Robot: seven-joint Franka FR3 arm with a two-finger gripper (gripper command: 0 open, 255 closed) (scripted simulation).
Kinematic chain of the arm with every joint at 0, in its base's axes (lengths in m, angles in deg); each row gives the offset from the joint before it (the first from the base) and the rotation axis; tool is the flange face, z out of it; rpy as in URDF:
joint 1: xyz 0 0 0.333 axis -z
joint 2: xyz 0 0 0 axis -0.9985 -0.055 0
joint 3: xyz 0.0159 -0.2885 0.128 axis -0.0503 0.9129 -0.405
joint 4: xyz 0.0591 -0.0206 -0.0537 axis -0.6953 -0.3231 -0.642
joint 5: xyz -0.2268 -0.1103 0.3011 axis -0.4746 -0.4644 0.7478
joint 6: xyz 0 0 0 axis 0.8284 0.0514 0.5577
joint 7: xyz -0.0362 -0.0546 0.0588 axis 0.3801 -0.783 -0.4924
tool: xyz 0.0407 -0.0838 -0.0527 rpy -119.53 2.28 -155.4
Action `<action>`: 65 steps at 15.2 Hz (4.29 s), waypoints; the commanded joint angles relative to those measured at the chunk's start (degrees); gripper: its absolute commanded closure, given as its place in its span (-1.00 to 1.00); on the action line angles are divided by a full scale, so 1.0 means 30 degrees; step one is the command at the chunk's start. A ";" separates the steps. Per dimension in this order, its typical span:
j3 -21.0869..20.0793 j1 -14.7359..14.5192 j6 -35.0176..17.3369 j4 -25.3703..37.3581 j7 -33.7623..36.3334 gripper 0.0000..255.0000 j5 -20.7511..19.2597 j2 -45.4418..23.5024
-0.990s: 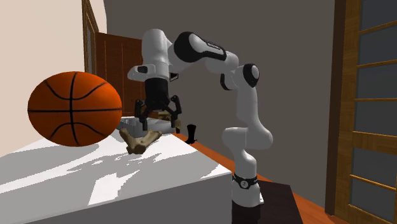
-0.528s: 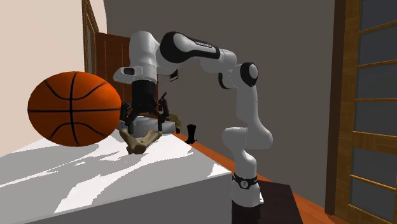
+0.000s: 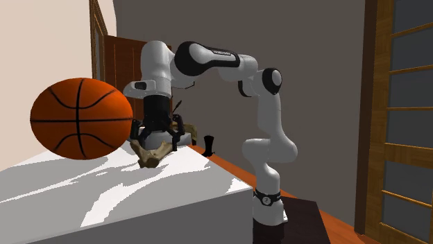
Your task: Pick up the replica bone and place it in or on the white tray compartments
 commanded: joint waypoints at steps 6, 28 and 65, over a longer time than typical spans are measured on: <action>0.0001 0.0000 -0.0009 -0.0004 -0.0004 1.00 0.0003 -0.0004; 0.0121 -0.0070 0.3849 0.4368 0.0549 1.00 0.0248 -0.0600; 0.8063 1.0522 1.2534 1.3778 -1.5009 1.00 0.6273 -0.8787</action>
